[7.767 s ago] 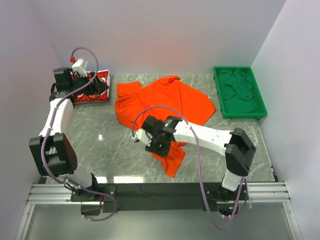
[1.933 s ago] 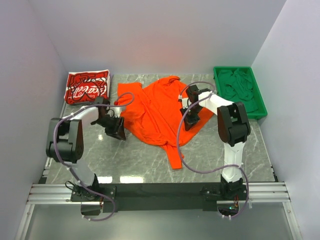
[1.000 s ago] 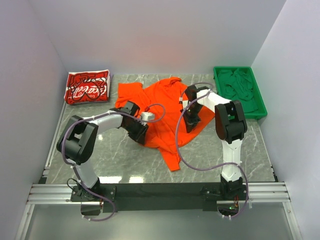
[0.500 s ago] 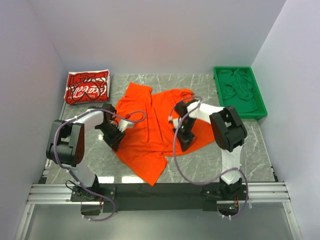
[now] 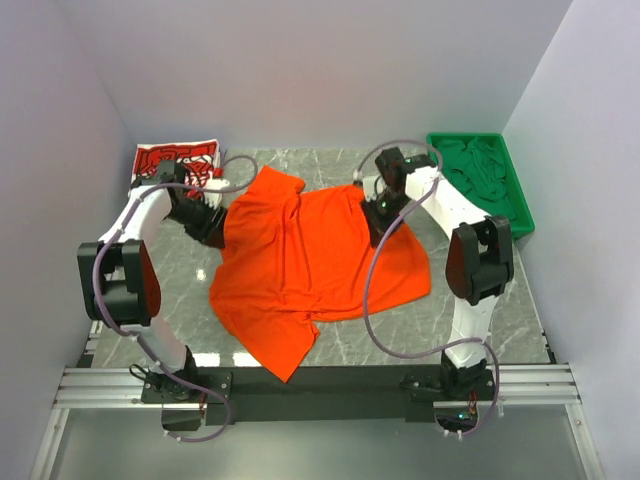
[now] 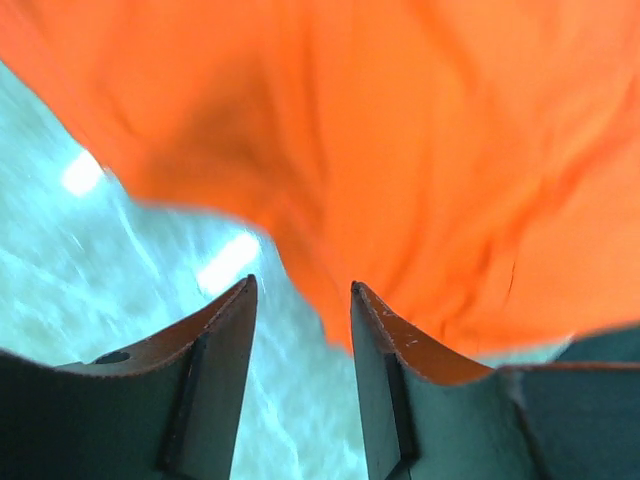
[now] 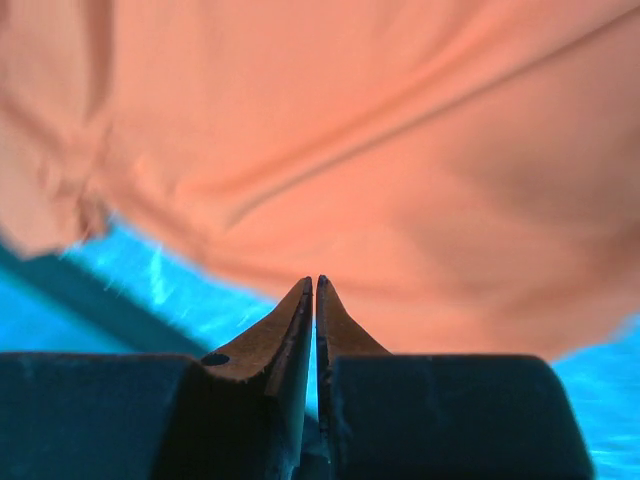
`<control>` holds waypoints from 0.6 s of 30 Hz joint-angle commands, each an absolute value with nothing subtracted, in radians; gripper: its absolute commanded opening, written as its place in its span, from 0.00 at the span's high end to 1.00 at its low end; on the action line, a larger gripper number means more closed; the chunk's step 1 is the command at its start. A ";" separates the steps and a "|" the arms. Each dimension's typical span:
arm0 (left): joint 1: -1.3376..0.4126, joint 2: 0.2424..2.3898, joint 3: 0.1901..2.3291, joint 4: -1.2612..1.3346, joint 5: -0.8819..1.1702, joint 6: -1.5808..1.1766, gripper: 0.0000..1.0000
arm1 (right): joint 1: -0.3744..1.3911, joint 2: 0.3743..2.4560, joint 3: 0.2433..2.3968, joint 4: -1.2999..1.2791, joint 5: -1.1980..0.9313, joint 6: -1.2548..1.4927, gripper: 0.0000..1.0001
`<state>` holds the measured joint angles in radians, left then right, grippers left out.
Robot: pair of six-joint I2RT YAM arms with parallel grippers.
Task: Fold and stack the t-shirts
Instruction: Flatten the tshirt out
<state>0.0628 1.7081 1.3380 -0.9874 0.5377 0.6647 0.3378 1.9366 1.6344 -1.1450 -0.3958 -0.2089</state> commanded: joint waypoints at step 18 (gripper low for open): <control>0.008 2.023 1.561 -0.568 0.515 0.112 0.55 | 0.304 2.365 2.144 -0.821 -0.071 -0.132 0.98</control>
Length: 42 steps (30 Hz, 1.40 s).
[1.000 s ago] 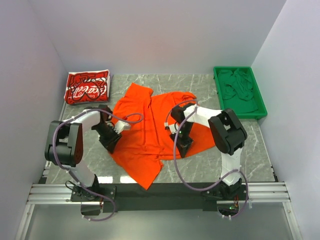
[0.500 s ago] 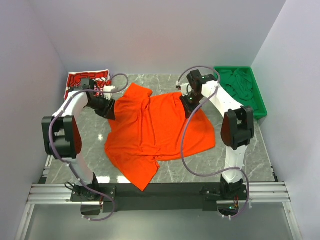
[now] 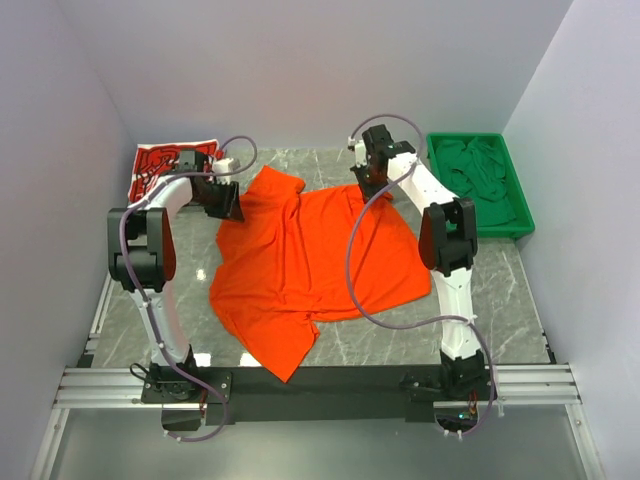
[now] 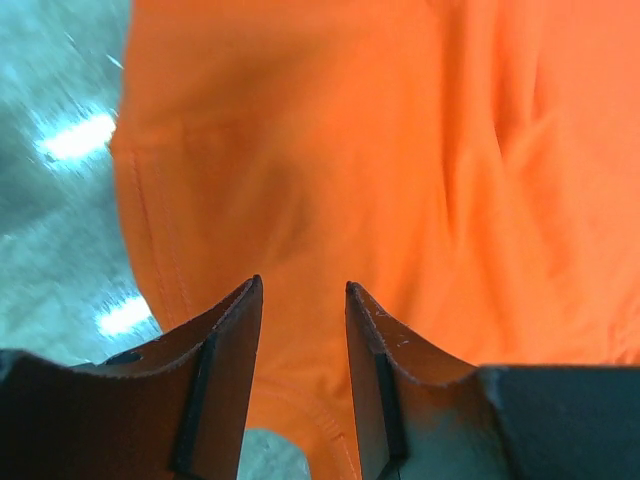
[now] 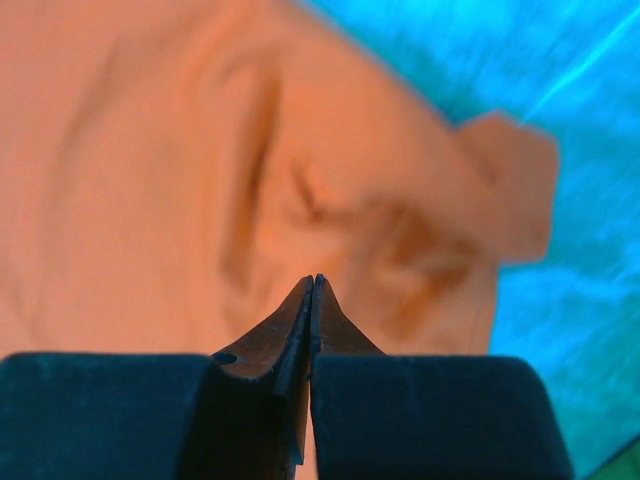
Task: Fold and stack the t-shirts
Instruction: Flatten the tshirt out
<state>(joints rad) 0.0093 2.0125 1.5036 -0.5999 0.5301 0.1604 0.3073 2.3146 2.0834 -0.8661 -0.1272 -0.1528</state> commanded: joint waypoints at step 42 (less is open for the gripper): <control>0.024 1.942 1.789 -0.738 0.584 0.345 0.41 | 0.166 2.159 2.001 -0.991 -0.138 -0.258 0.83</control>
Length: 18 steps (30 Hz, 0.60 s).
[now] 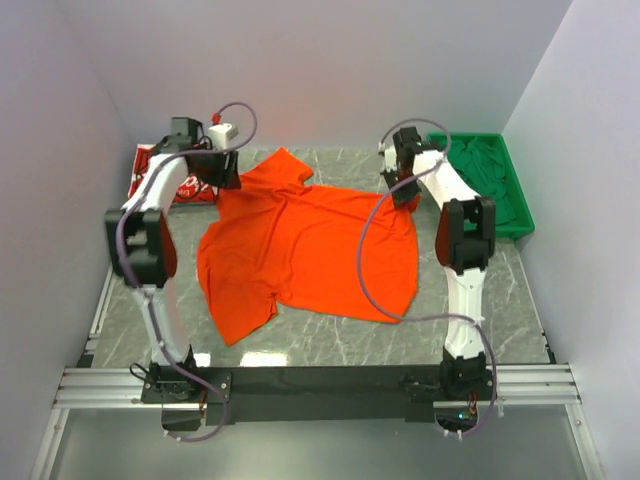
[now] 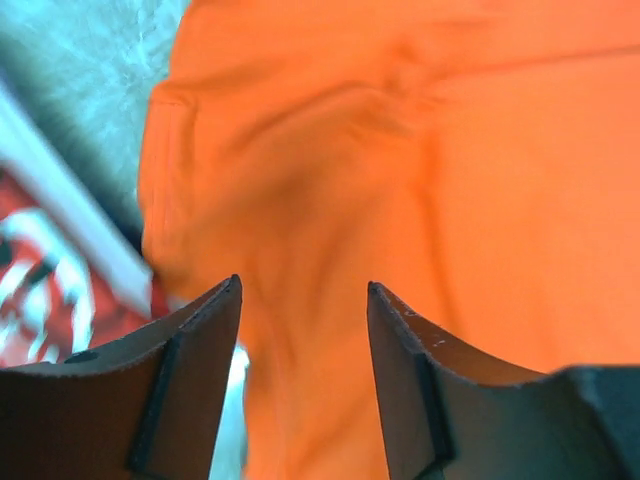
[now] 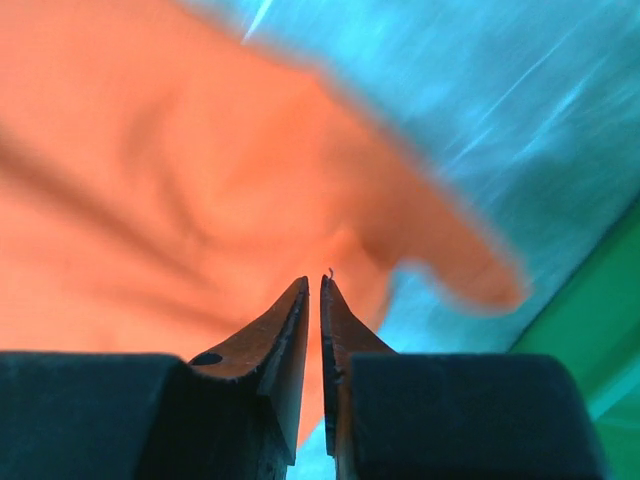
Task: Fold and stack the t-shirts
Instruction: Flatten the tshirt out
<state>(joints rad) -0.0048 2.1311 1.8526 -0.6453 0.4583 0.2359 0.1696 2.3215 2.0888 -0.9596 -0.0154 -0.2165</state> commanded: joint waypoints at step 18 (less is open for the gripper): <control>0.037 1.568 1.026 -0.770 0.454 0.561 0.44 | 0.120 1.764 1.189 -1.069 -0.244 -0.124 0.54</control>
